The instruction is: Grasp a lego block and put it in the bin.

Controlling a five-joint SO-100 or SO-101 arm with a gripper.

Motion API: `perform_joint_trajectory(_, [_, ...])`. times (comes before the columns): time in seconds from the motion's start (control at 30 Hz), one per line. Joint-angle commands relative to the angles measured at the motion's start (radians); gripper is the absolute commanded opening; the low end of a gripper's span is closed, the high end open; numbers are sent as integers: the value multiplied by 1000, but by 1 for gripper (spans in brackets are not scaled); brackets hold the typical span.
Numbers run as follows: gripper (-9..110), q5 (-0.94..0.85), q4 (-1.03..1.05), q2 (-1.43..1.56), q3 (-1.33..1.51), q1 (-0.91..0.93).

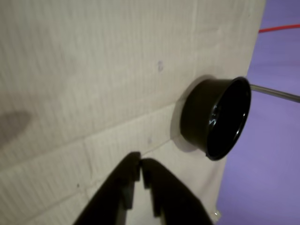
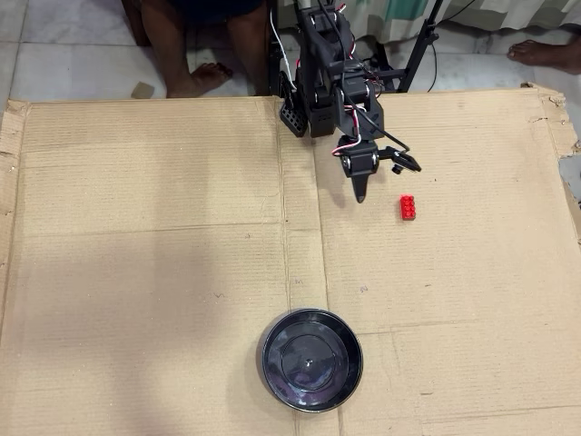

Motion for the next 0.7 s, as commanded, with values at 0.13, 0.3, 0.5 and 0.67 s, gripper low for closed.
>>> perform_joint_trajectory(0.13, [0, 279, -3, -12, -71, -124])
perform_joint_trajectory(0.3, [0, 557, 6, -12, -61, -181])
perform_joint_trajectory(0.5, [0, 885, 146, -12, -87, -262])
perform_joint_trajectory(0.67, [0, 1121, 293, -14, -170, -344])
